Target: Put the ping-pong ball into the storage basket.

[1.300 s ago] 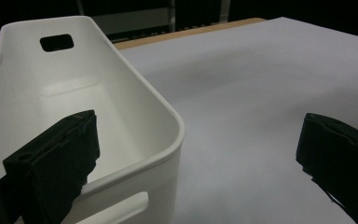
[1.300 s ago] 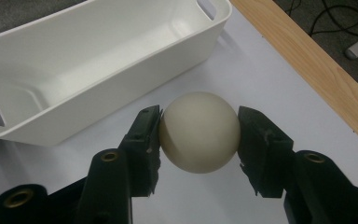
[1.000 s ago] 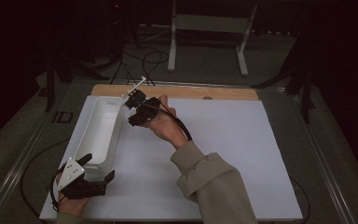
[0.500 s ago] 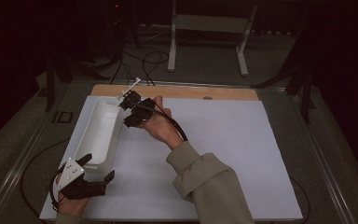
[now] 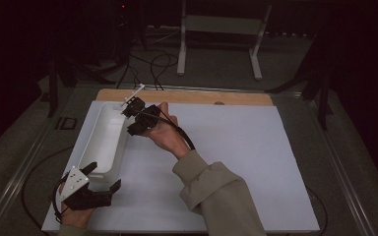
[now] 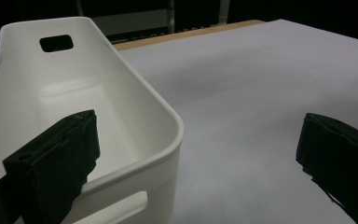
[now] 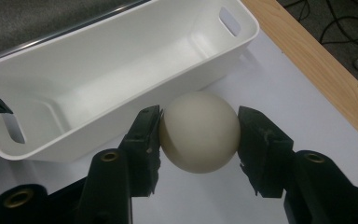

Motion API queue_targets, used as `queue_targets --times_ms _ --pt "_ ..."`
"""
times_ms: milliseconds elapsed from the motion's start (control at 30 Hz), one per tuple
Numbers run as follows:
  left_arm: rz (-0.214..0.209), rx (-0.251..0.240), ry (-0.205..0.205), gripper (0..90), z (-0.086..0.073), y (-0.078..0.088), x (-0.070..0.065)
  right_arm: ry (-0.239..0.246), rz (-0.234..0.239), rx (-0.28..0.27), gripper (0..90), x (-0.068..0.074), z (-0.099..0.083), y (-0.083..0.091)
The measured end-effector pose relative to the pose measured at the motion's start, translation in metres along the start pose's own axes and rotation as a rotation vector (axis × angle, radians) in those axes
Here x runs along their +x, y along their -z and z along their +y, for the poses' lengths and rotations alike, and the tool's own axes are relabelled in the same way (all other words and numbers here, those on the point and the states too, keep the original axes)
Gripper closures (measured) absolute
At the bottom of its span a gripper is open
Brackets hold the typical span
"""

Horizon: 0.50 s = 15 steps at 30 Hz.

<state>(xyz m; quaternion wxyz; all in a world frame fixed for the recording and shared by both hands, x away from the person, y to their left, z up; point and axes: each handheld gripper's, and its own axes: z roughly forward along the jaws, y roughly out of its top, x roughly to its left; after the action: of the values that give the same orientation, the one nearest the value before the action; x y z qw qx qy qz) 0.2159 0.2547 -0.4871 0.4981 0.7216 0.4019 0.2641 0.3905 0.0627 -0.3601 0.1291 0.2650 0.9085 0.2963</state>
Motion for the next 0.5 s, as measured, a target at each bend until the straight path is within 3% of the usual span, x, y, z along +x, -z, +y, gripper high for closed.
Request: queue_targets --times_ms 500 --pt "0.000 -0.001 0.001 0.1 0.000 0.000 0.000 0.015 0.018 -0.012 50.2 0.011 0.003 -0.004"
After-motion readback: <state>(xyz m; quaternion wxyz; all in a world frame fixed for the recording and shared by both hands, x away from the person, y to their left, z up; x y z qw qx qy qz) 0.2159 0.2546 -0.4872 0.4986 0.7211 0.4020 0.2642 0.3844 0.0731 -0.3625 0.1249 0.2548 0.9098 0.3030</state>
